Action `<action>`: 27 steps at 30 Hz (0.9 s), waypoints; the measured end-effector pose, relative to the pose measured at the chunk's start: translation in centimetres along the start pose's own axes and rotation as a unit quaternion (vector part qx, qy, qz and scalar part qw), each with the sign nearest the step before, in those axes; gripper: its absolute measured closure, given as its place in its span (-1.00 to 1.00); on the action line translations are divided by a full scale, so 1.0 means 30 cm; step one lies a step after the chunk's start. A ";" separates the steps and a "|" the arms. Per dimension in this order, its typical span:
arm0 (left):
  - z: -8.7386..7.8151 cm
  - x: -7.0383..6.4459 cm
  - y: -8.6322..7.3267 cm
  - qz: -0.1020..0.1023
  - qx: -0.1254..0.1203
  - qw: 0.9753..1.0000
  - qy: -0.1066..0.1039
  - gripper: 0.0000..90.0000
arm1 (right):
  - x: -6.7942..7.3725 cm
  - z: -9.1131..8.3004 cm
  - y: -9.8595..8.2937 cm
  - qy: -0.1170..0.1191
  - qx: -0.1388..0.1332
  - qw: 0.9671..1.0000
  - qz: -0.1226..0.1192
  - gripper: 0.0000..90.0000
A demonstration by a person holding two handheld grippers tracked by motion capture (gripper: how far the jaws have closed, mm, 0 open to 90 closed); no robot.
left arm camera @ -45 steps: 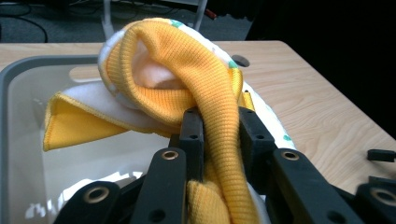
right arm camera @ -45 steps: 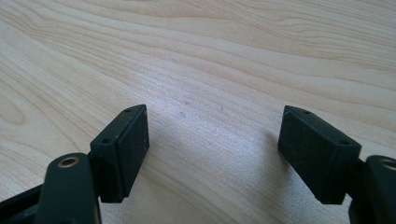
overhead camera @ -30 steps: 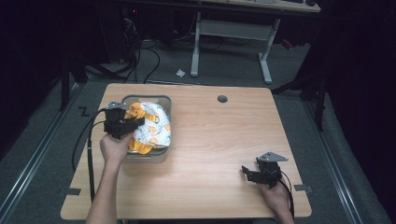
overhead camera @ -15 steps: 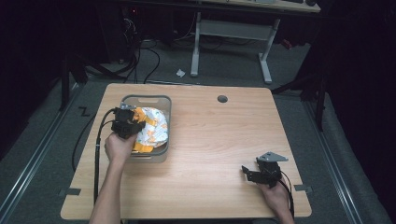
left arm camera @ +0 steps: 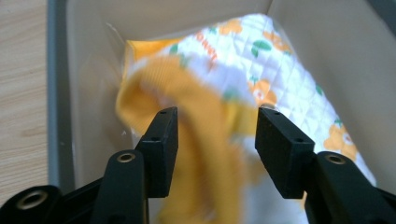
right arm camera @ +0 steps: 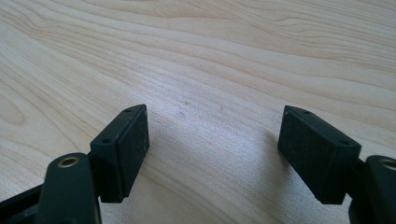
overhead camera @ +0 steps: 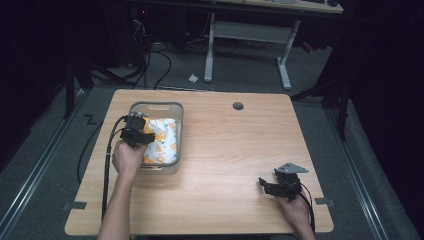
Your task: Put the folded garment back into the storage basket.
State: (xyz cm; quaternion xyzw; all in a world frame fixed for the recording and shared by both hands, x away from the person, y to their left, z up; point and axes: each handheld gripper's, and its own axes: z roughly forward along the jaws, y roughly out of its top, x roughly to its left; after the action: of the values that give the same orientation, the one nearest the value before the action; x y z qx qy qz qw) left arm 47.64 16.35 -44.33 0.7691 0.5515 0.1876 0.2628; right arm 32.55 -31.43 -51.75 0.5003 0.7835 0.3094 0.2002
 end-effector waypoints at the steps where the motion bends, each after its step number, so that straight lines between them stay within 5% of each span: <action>1: -0.009 0.002 0.001 -0.006 -0.009 1.000 0.001 0.03 | 0.000 0.000 0.000 0.000 0.000 1.000 0.000 -0.45; 4: -0.037 0.005 0.002 -0.019 -0.036 0.999 -0.012 -0.05 | 0.000 0.000 0.000 0.000 0.000 1.000 0.000 -0.45; 10: -0.081 -0.027 -0.001 -0.015 -0.070 0.996 -0.045 -0.10 | 0.000 0.000 0.000 0.000 0.000 1.000 0.000 -0.45; 14: -0.109 -0.049 -0.012 -0.021 -0.092 0.993 -0.073 -0.14 | 0.000 0.000 0.000 0.000 0.000 1.000 0.000 -0.45; 27: -0.169 -0.096 -0.050 -0.020 -0.131 0.986 -0.105 -0.18 | 0.000 0.000 0.000 0.000 0.000 1.000 0.000 -0.45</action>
State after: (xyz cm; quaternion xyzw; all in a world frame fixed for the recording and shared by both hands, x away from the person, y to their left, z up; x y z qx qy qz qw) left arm 42.65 15.00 -41.24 0.7324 0.5069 0.1715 0.4210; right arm 32.55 -31.42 -51.76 0.5005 0.7833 0.3094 0.2007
